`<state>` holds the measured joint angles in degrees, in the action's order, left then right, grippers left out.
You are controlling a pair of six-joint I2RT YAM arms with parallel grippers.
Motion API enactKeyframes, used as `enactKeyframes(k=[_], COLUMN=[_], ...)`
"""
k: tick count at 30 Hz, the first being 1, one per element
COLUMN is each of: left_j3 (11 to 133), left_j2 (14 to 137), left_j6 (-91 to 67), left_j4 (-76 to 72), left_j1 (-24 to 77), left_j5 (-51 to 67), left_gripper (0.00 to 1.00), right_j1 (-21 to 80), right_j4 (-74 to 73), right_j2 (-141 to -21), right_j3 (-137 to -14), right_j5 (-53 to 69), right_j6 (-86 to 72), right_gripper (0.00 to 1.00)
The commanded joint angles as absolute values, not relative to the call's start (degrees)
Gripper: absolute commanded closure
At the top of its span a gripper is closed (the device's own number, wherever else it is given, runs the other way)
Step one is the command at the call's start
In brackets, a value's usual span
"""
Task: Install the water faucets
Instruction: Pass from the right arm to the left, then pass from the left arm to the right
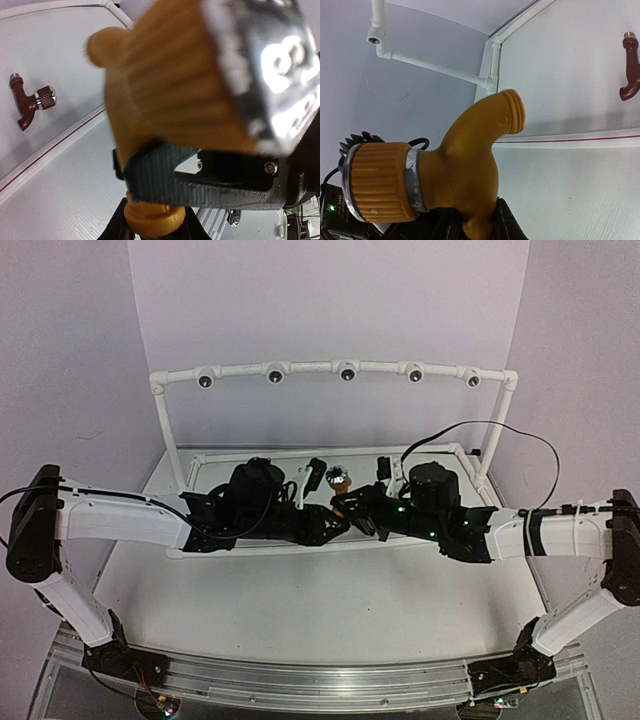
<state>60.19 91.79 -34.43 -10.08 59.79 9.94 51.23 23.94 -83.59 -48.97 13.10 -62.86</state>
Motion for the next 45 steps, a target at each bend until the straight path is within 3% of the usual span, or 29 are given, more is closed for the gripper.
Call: enactKeyframes(k=[1,5,8,14,18,24,32,39,45], left_j3=[59.3,57.45,56.69,54.59,52.89,50.86,44.66,44.27,47.16], left_j2=[87.66,85.73,85.02,82.06,79.35,76.53,73.22,79.0,81.79], left_j6=[-32.15,-30.3,-29.5,-27.28,-27.51,-23.41,11.86,39.06,44.05], left_j4=[-12.61,-12.67,-12.68,-12.49,-12.32,-12.32,-15.68,-29.85,-31.36], left_j1=[59.58,59.5,59.5,59.28,56.85,54.71,56.42,56.44,57.67], left_j5=[5.33,4.35,4.75,5.71,14.98,24.51,2.22,-1.66,-3.15], left_gripper=[0.88,0.99,1.0,1.0,1.0,1.0,1.0,1.0,1.0], right_j1=[53.19,53.23,53.19,53.1,53.17,53.09,53.06,52.91,52.25], right_j4=[28.33,25.91,24.86,8.17,-0.62,-8.47,-13.49,-17.27,-18.5], right_j2=[-83.66,-82.4,-81.46,-78.55,-72.58,-63.94,-61.96,-72.06,-77.41], right_j3=[-51.0,-49.71,-48.41,-52.25,-52.71,-53.66,-62.03,-71.91,-74.65], right_j5=[16.66,16.21,14.63,12.48,7.01,0.48,1.47,11.36,17.42], right_j6=[-62.62,-59.55,-59.34,-46.45,-34.08,-29.61,-46.48,-52.64,-53.91], right_gripper=[0.96,0.85,0.79,0.33,0.03,0.02,0.02,0.02,0.02])
